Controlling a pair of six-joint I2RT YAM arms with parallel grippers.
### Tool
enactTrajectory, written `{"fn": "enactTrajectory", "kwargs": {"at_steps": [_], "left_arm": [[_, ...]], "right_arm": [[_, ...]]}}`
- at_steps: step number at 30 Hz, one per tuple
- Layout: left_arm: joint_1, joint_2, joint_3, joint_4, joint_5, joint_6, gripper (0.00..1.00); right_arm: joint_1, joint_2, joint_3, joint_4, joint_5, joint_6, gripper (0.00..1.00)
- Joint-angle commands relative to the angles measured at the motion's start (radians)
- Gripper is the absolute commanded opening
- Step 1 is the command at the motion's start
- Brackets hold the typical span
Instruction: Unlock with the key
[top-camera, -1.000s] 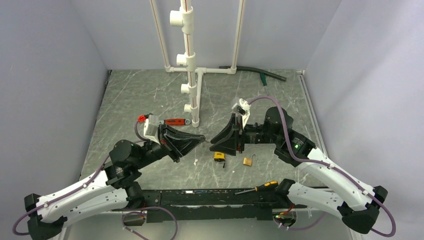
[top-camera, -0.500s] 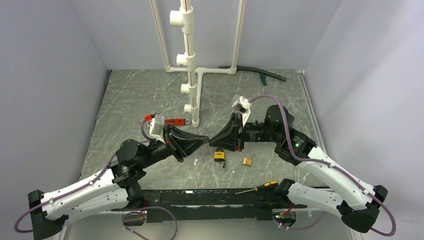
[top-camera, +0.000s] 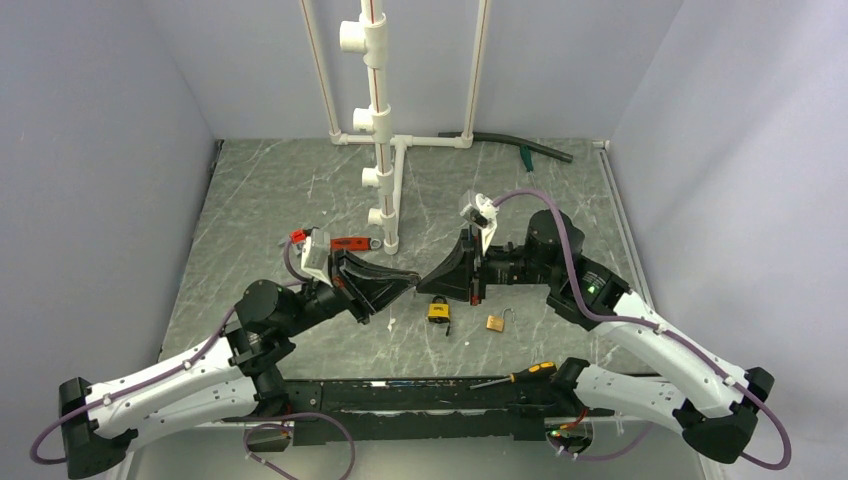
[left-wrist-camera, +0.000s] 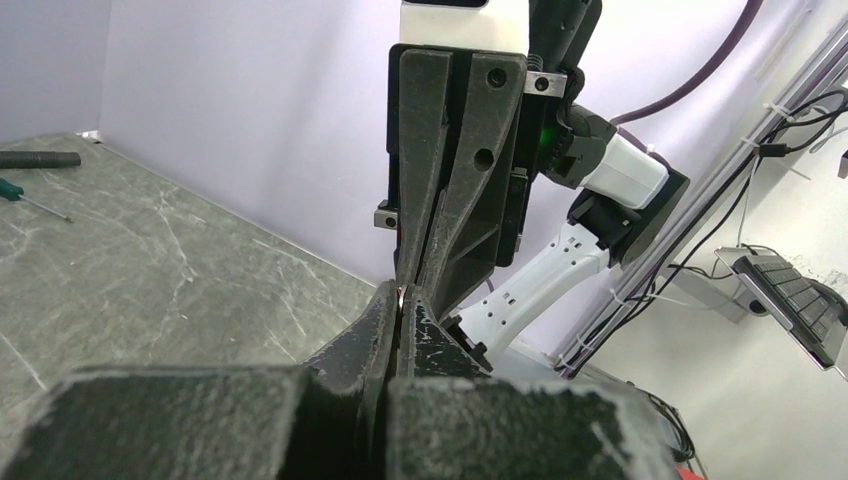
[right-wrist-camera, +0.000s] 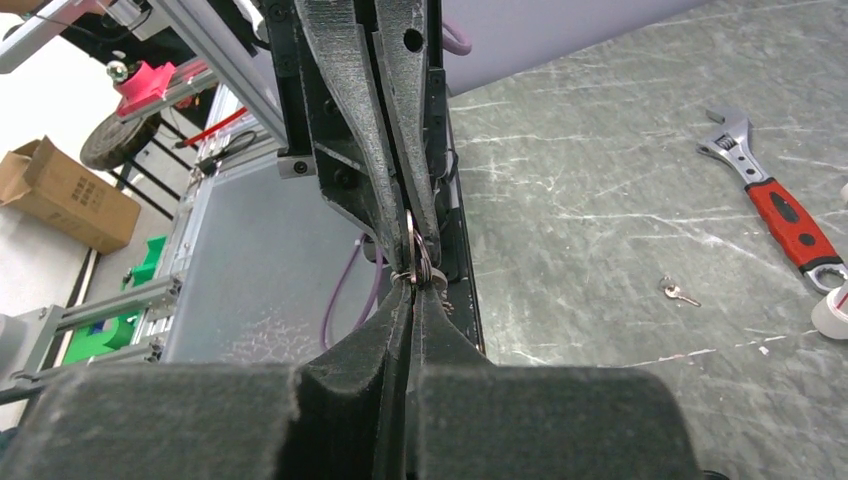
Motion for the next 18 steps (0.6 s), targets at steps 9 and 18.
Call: {"fn": "enactTrajectory", "kwargs": {"at_steps": [9,18], "left_arm": [[0.002,-0.053,-0.005,-0.081,-0.037,-0.003,0.64],[0.002,-0.092,0.069,-0.292,-0.041,0.126,0.71]], "right_arm": [[0.005,0.046,0.12,-0.181,0.126,-0.042,0.0],[0.005,0.086,0.181,-0.243,0.135,0.066,0.0]]}}
